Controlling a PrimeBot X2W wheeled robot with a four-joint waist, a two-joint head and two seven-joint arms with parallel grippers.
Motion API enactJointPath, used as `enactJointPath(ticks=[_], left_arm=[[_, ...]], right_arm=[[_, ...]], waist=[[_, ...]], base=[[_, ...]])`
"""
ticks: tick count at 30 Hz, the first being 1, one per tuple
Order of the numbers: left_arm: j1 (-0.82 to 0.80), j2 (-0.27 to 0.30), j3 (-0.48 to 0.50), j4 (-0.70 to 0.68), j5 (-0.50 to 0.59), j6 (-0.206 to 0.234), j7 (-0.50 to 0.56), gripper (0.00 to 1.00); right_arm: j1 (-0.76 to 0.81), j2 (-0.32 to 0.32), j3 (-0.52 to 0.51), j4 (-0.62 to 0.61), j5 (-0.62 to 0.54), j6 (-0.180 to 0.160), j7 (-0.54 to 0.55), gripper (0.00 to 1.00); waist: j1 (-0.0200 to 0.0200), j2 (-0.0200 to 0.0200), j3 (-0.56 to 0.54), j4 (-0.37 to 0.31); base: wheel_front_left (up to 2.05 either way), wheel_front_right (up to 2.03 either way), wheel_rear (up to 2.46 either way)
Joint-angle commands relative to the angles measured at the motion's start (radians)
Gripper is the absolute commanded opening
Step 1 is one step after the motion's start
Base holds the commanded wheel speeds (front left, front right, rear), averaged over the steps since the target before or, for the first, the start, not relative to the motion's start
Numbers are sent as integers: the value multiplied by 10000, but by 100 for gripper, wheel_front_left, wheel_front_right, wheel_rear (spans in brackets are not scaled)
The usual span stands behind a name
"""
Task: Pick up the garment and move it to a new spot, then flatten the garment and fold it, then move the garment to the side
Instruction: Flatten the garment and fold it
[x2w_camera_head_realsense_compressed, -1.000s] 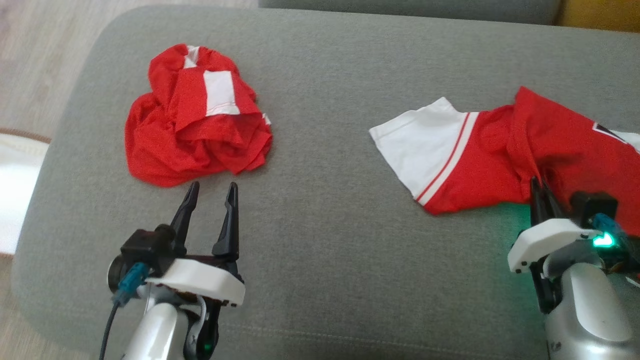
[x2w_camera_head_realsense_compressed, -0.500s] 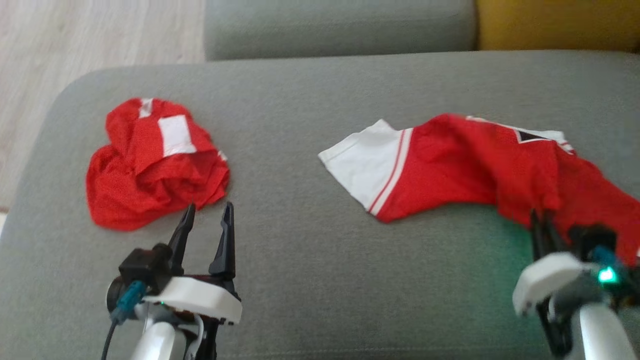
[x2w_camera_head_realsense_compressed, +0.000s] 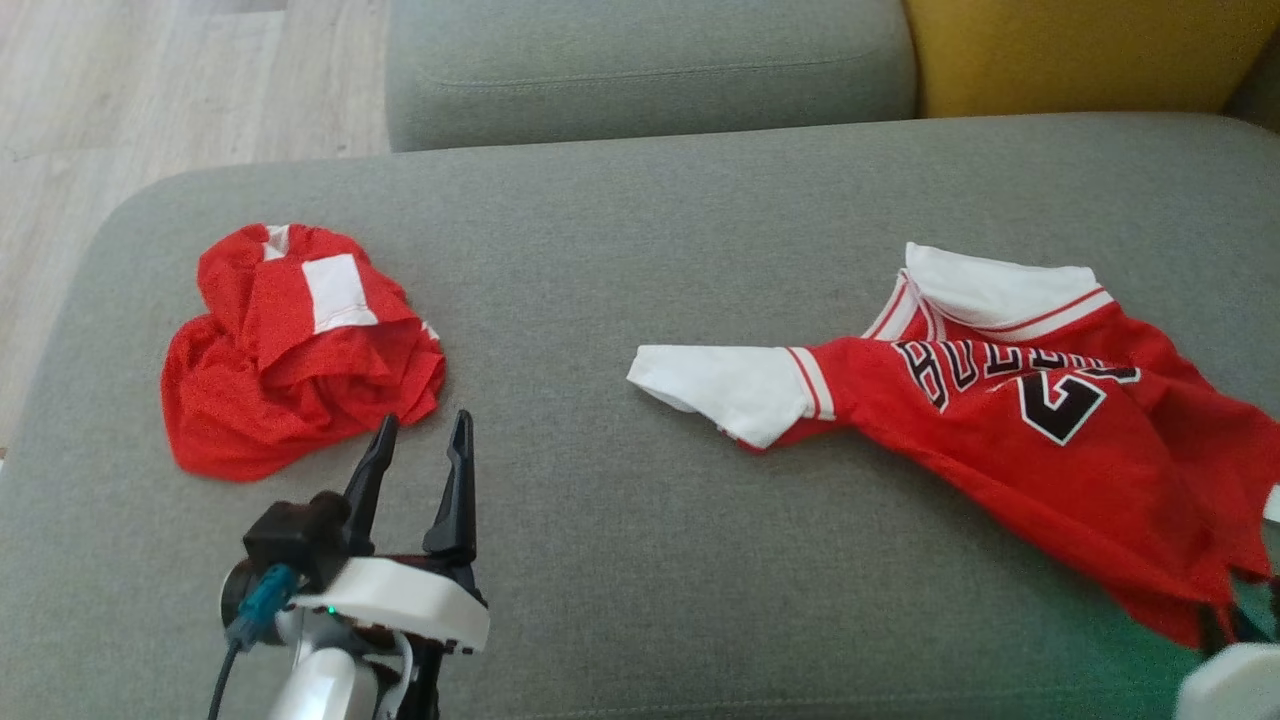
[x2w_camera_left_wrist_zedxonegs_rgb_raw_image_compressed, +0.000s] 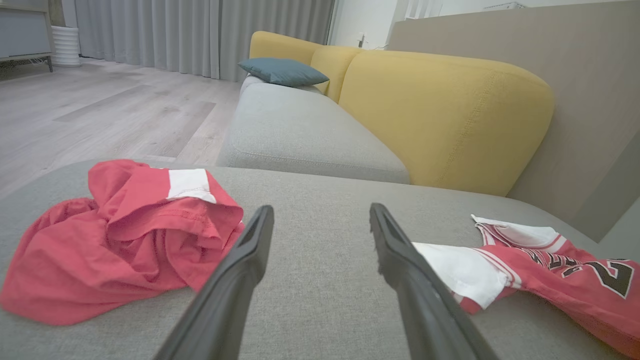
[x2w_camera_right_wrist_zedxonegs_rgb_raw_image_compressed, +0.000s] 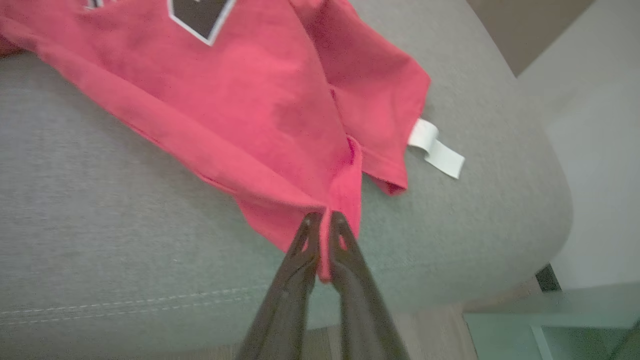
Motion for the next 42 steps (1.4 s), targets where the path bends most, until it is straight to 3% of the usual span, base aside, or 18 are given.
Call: enactJointPath(ticks=[1, 13, 21, 24, 28, 32, 35, 42], left_arm=[[-446, 18, 276, -224, -58, 18, -122, 100], [-475, 18, 304, -274, 138, 4, -122, 100], [-299, 18, 414, -588, 204, -64, -122, 100], [-275, 18, 280, -590, 196, -76, -122, 100], [-470, 18, 83, -568, 165, -98, -122, 100], [-732, 18, -137, -302, 193, -121, -122, 100], [-1036, 18, -384, -103, 82, -147, -122, 100], [-1352, 18, -794, 50, -167, -93, -122, 100]], right_arm=[[-456, -126, 224, -536, 43, -7, -119, 100], [-2700, 484, 1962, -890, 1172, -7, -3143, 100], [-3320, 542, 2531, 571, 1463, -7, -4964, 100], [-3772, 570, 2172, 1415, 1176, -7, -5131, 100], [-4929, 607, 1223, 2451, 785, -7, -4717, 100], [-6358, 386, 579, 3809, 505, -7, -3306, 100], [-7661, -226, 363, 5248, 266, -7, -1893, 100], [-9116, -1068, 318, 7102, -369, -7, -525, 100]], waist=[[0, 0, -4, 90], [0, 0, -105, 619], [0, 0, -9, 1007], [0, 0, 231, 1145], [0, 0, 773, 1432], [0, 0, 1408, 1730], [0, 0, 1899, 2080], [0, 0, 2432, 2459]], base=[[0, 0, 0], [0, 0, 0], [0, 0, 0], [0, 0, 0], [0, 0, 0], [0, 0, 0], [0, 0, 0], [0, 0, 0]])
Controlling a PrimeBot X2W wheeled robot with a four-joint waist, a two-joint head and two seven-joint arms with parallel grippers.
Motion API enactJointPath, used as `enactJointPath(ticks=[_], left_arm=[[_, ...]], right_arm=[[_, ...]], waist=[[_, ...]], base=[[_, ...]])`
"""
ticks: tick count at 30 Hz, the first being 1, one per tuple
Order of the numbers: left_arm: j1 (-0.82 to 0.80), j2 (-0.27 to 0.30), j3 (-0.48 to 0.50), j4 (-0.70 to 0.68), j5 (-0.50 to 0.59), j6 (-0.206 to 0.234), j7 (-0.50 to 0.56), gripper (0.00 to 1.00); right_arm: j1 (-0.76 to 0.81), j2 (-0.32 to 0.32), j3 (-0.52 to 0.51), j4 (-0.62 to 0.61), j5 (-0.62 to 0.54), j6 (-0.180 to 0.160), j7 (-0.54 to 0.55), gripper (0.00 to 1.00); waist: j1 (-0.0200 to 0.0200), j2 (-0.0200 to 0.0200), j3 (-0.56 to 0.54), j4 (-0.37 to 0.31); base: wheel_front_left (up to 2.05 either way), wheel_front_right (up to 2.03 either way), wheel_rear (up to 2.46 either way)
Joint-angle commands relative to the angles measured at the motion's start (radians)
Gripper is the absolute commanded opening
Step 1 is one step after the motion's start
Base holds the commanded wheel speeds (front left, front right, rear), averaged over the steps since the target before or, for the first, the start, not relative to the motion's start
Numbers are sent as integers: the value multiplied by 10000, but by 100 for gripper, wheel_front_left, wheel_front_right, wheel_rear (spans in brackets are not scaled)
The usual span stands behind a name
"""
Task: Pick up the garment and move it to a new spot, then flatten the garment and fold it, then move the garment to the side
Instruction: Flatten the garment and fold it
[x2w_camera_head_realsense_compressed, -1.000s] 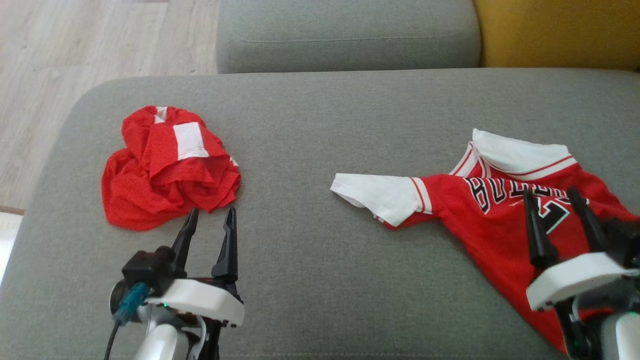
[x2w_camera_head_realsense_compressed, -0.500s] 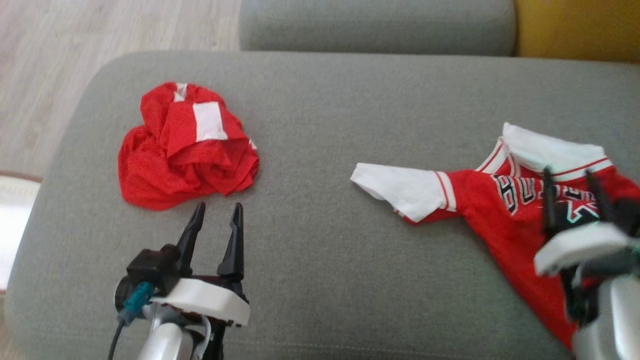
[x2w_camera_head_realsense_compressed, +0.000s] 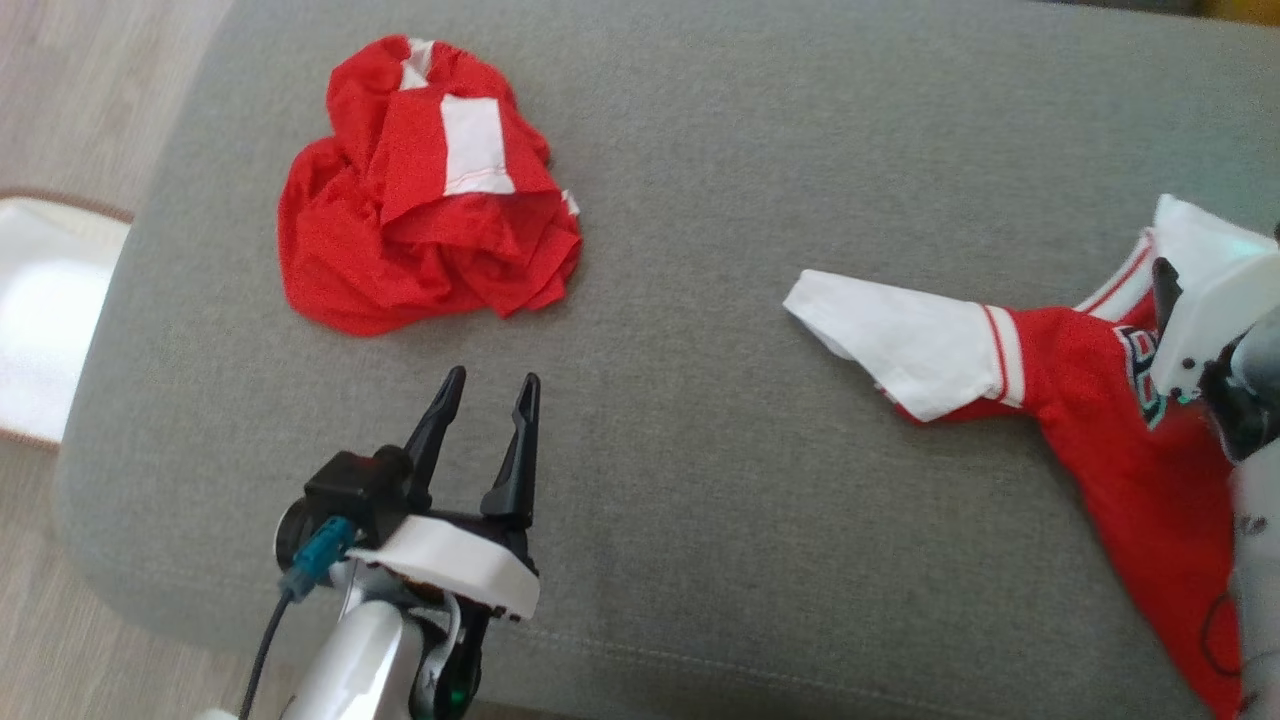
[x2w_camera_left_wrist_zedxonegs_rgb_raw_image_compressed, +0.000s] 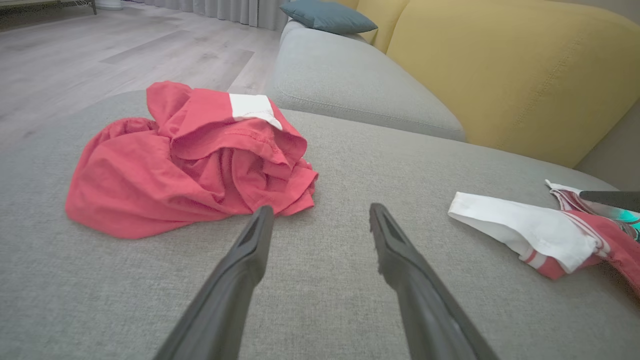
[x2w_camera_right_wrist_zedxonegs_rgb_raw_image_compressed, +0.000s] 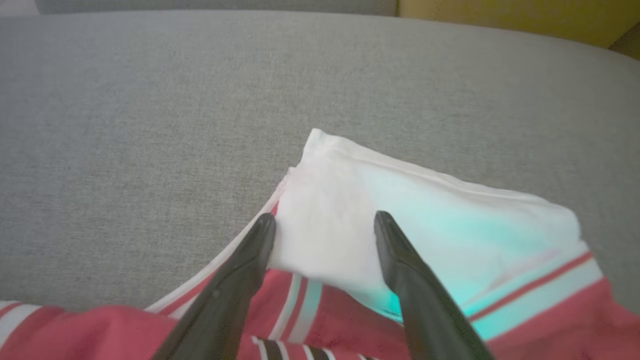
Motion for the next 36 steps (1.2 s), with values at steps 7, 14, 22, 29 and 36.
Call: enactJointPath(ticks=[7, 14, 22, 29, 36], left_arm=[[-596, 35, 35, -296, -239, 154, -122, 100], [-726, 35, -76, -249, -346, 207, -122, 100], [-694, 35, -102, -239, -325, 198, -122, 100], [-642, 35, -190, -283, -378, 192, -122, 100], [-597, 35, -207, -339, -427, 245, -122, 100]], right_arm=[[-1017, -587, 196, 808, -570, -7, 634, 29], [-1657, -515, -148, 1202, -798, -7, -106, 0], [-2729, -254, 645, 1344, -475, -7, -2076, 0], [-3818, -348, 1637, 1801, -398, -7, -3473, 0], [-4728, -631, 2499, 2437, -824, -7, -4873, 0]], waist=[[0, 0, 393, 301], [0, 0, 393, 367], [0, 0, 201, 421], [0, 0, 146, 690], [0, 0, 167, 968]], base=[[0, 0, 0], [0, 0, 0], [0, 0, 0], [0, 0, 0], [0, 0, 0]])
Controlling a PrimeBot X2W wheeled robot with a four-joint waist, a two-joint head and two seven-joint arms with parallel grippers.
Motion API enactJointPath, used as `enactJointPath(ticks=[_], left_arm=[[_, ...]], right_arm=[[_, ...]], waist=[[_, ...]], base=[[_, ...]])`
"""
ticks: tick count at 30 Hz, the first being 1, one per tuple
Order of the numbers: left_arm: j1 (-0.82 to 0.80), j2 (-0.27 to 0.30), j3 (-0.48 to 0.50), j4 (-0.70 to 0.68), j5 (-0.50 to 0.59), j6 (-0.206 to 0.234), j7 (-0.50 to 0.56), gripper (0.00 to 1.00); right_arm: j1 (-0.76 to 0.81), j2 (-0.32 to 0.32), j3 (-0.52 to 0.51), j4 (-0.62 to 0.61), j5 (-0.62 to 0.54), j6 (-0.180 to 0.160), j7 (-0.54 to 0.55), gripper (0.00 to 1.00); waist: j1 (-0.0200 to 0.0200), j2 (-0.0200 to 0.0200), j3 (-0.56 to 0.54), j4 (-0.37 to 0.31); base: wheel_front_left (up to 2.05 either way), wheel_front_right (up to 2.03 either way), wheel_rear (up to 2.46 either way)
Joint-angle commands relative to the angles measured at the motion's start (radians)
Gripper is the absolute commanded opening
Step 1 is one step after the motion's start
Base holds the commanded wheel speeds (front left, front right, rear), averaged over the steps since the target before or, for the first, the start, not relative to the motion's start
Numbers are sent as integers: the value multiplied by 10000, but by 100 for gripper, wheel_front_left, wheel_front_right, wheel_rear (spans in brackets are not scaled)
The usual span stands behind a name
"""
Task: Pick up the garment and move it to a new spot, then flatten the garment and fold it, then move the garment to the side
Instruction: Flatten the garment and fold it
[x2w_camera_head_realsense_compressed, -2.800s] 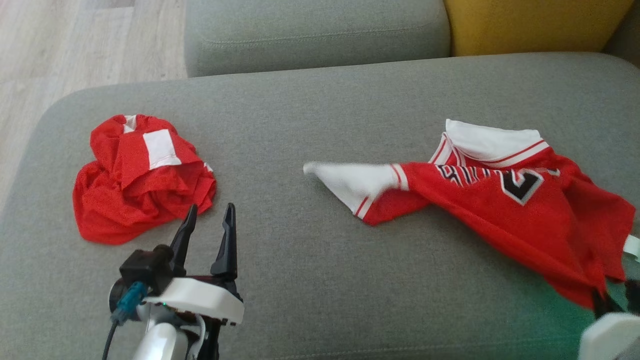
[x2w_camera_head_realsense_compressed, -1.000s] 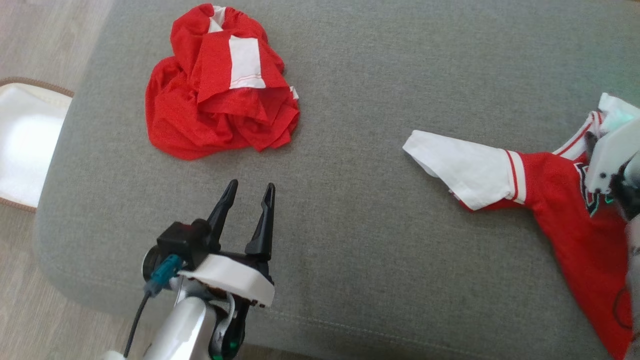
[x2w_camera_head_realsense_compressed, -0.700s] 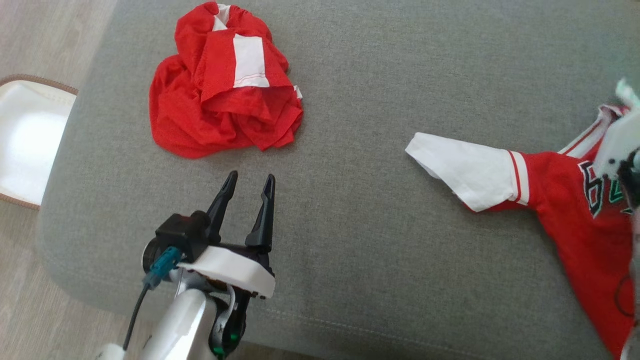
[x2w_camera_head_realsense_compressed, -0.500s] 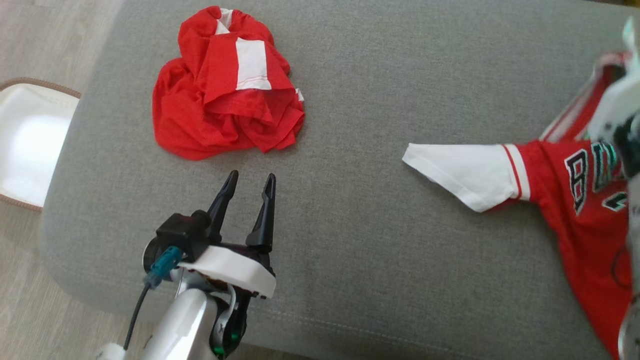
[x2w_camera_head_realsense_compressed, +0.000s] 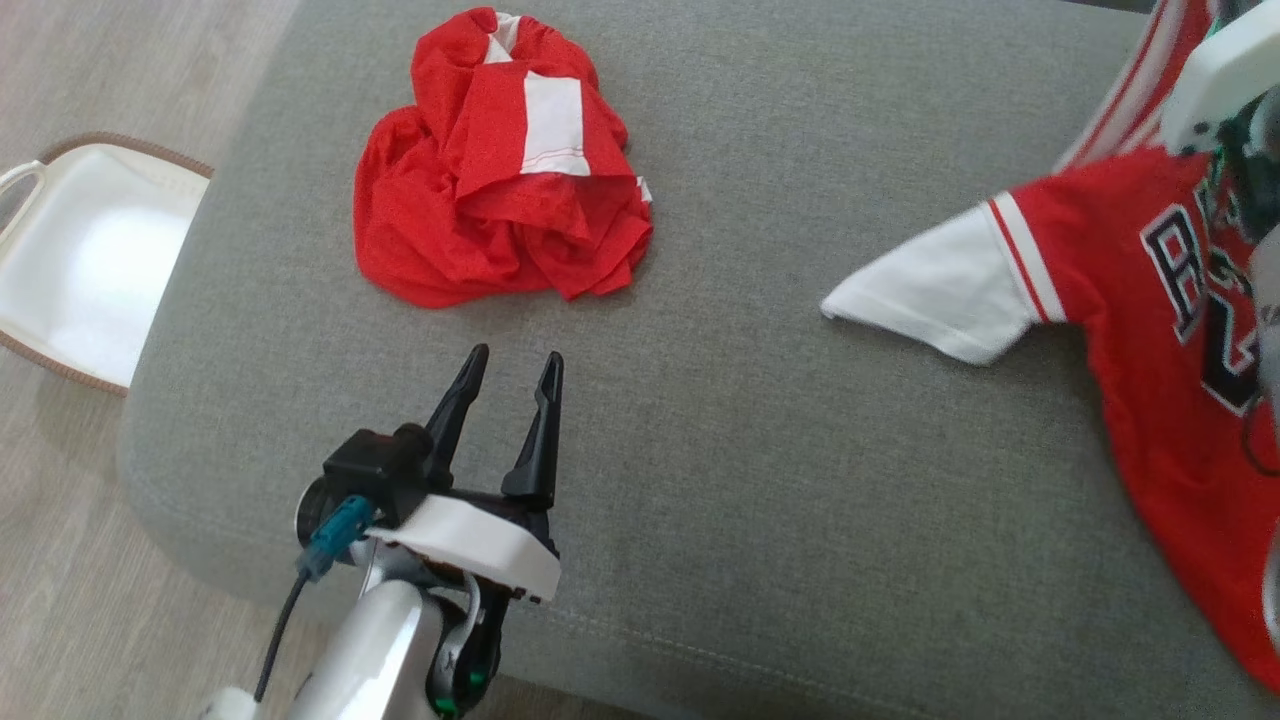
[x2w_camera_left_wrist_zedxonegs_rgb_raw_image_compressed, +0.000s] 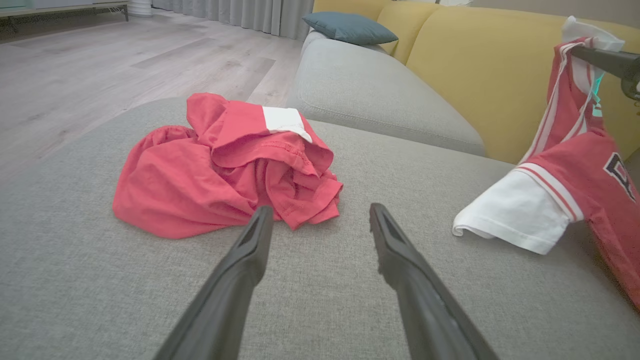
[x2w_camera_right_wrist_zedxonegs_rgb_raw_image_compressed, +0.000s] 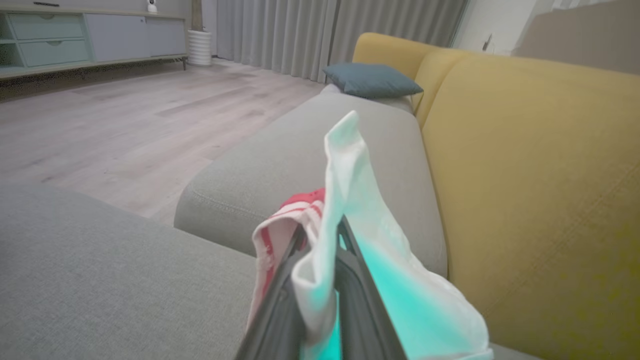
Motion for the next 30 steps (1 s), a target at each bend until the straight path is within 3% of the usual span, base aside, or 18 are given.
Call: enactJointPath(ticks=[1, 3, 4, 11, 19, 24, 30], left_arm=[[-160, 39, 313, -342, -103, 68, -122, 100], [-160, 39, 307, -354, -121, 90, -122, 100], [-161, 39, 305, -351, -126, 101, -122, 100], [-105, 39, 470, -329, -85, 145, -122, 100], [84, 39, 928, -325, 159, 92, -122, 100], [304, 39, 1347, -421, 246, 54, -122, 100], [662, 39, 1778, -525, 146, 26, -122, 100]], right_arm=[[-498, -120, 187, -145, -178, -7, -361, 0], [-539, -166, 255, 213, -416, -7, -528, 0], [-518, -197, 245, 407, -551, -7, -544, 100], [-220, 60, 85, 1280, -611, -7, -1048, 100], [685, 751, 232, 1568, 71, -7, -2025, 100], [1840, 1218, 493, 879, 716, -7, -2303, 100], [4144, 1674, 564, -963, 1627, -7, -2362, 100]], waist=[[0, 0, 8, 42], [0, 0, 6, 55], [0, 0, -7, 51], [0, 0, -256, -213], [0, 0, -1023, -1122], [0, 0, -1595, -1824], [0, 0, -2173, -2645]], base=[[0, 0, 0], [0, 0, 0], [0, 0, 0], [0, 0, 0], [0, 0, 0], [0, 0, 0], [0, 0, 0]])
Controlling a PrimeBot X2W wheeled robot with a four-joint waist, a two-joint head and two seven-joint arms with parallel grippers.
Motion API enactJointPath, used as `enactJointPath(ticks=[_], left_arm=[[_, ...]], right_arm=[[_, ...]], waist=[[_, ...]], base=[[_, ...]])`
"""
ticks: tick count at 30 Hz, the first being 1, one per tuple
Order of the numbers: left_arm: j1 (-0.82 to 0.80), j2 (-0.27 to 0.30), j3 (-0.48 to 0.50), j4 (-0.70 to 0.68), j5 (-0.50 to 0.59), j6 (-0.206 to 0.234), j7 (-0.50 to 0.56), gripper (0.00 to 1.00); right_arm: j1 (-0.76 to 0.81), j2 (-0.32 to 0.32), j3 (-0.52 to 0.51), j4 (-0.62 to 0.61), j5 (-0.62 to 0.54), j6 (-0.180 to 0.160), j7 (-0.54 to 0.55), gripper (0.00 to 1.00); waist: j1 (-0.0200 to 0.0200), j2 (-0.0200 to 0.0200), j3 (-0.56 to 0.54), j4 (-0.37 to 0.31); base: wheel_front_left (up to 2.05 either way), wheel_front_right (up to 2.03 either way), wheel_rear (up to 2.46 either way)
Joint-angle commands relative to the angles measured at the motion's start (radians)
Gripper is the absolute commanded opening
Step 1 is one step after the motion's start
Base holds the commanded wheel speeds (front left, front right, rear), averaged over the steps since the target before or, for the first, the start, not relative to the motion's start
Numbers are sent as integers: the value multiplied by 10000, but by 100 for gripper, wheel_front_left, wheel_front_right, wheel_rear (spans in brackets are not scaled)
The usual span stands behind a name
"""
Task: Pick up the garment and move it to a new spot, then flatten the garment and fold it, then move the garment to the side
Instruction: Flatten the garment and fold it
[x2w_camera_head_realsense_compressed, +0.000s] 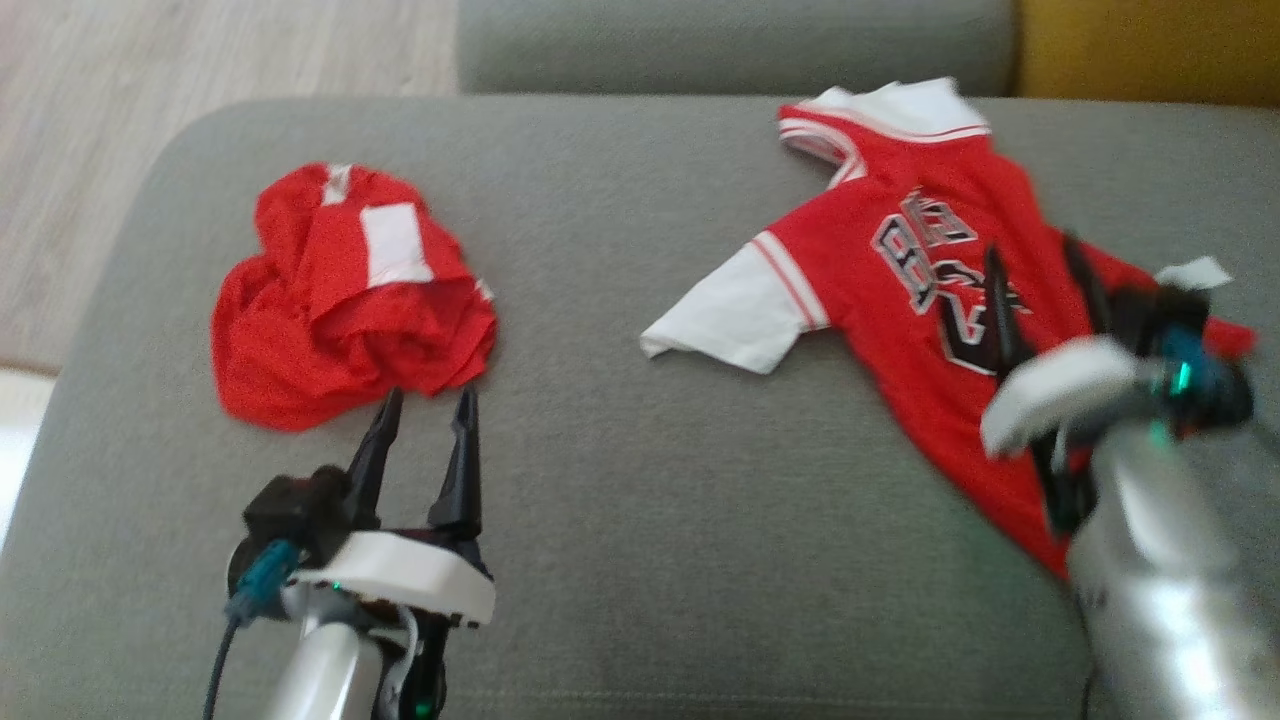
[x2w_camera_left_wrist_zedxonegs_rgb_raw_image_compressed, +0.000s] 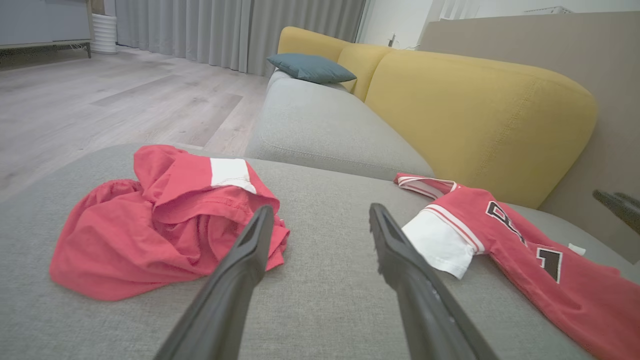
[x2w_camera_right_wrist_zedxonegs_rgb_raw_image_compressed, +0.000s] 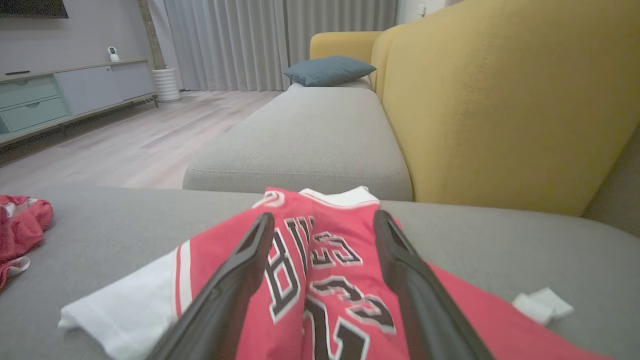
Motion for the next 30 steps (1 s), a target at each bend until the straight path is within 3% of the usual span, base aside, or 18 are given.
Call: enactJointPath(ticks=[1, 8, 16, 22, 30], left_arm=[[-111, 43, 450, -372, -68, -35, -122, 100], [-73, 43, 810, -371, -127, -77, -122, 100], [-408, 43, 777, -170, -76, -220, -122, 100], [-621, 43, 328, -76, -185, -233, -122, 100], [-734, 43, 9, 20, -355, -188, -122, 100]], right_arm=[[651, 221, 215, -811, 214, -7, -130, 100], [3425, 548, 210, -3341, 760, -7, -108, 100], [4058, 703, 1090, -5153, 925, -7, 709, 100], [3799, 729, 1864, -5640, 1483, -7, 1601, 100], [3105, 737, 2075, -4669, 2833, -7, 2629, 100]], waist=[[0, -1, -499, -559], [0, -1, -461, -1232], [0, -1, -117, -1493], [0, -1, 311, -587], [0, -1, 789, 806]], base=[[0, 0, 0], [0, 0, 0], [0, 0, 0], [0, 0, 0], [0, 0, 0]])
